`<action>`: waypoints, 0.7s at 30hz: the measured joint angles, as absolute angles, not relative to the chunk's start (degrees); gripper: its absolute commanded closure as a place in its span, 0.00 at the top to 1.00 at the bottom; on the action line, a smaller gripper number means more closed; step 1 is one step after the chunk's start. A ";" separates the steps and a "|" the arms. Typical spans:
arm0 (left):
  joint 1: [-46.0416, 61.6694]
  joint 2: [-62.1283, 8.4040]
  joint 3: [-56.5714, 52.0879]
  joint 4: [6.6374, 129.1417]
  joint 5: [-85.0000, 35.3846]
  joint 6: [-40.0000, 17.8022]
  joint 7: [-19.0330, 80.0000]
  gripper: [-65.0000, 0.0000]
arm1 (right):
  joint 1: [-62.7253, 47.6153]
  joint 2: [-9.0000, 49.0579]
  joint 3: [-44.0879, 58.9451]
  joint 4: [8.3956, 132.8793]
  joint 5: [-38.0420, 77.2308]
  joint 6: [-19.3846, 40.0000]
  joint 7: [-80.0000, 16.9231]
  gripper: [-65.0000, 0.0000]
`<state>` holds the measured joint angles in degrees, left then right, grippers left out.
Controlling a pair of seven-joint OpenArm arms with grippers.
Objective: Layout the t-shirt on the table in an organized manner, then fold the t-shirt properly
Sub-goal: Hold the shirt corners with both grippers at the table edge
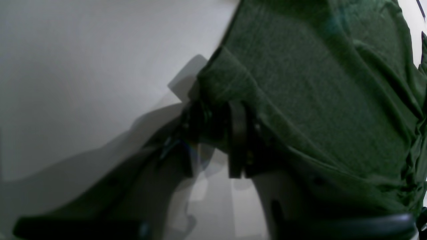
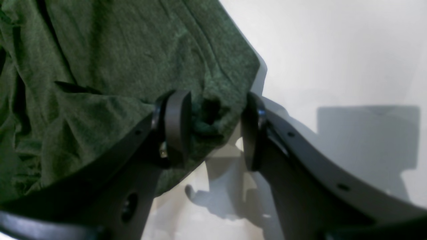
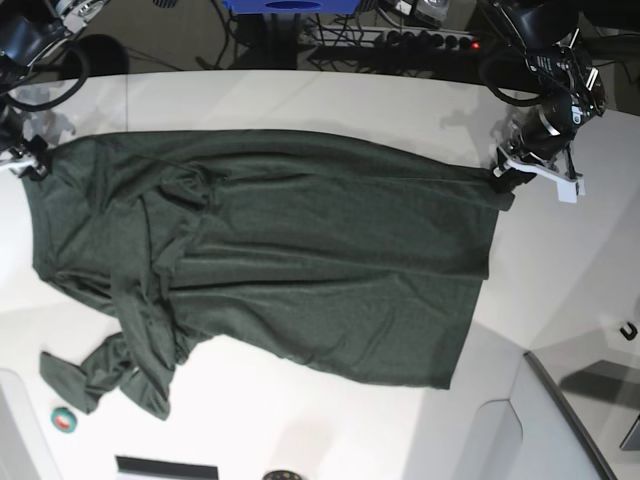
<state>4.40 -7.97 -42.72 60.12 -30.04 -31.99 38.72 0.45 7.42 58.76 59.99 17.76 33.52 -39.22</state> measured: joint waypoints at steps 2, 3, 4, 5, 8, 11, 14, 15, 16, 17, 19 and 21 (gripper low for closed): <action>3.77 -8.12 -42.98 58.06 -31.46 -32.58 38.19 0.18 | 0.45 7.42 58.76 59.99 17.76 33.52 -39.22 0.36; 3.66 -8.14 -42.98 57.43 -31.66 -32.75 37.91 0.18 | 0.45 7.42 58.76 59.99 17.76 33.52 -39.22 0.36; 3.64 -8.12 -42.98 57.19 -31.81 -32.88 37.74 0.18 | 0.45 7.42 58.76 59.99 17.76 33.52 -39.22 0.36; 3.66 -8.12 -42.98 57.21 -31.83 -32.88 37.63 0.18 | 0.45 7.42 58.76 59.99 17.76 33.52 -39.22 0.36; 3.66 -8.12 -42.98 57.21 -31.81 -32.88 37.58 0.18 | 0.45 7.42 58.76 59.99 17.76 33.52 -39.22 0.36; 3.66 -8.14 -42.98 57.21 -31.81 -32.88 37.60 0.19 | 0.45 7.42 58.76 59.99 17.76 33.52 -39.22 0.36; 3.68 -8.34 -42.92 57.21 -31.81 -32.91 37.82 0.19 | 0.45 7.42 58.76 59.99 17.76 33.52 -39.22 0.36; 3.68 -8.38 -42.92 57.21 -31.83 -32.91 37.85 0.19 | 0.45 7.42 58.76 59.99 17.76 33.52 -39.22 0.36; 3.70 -8.40 -42.92 57.21 -31.81 -32.93 37.87 0.19 | 0.45 7.42 58.76 59.99 17.76 33.52 -39.22 0.36; 3.70 -8.40 -42.92 57.21 -31.83 -32.93 37.87 0.19 | 0.45 7.42 58.76 59.99 17.76 33.52 -39.22 0.36; 3.79 -8.43 -42.92 57.21 -31.83 -32.93 37.87 0.19 | 0.45 7.42 58.76 59.99 17.76 33.52 -39.22 0.36; 3.84 -8.40 -42.92 57.21 -31.99 -33.04 37.87 0.19 | 0.45 7.42 58.76 59.99 17.76 33.52 -39.22 0.36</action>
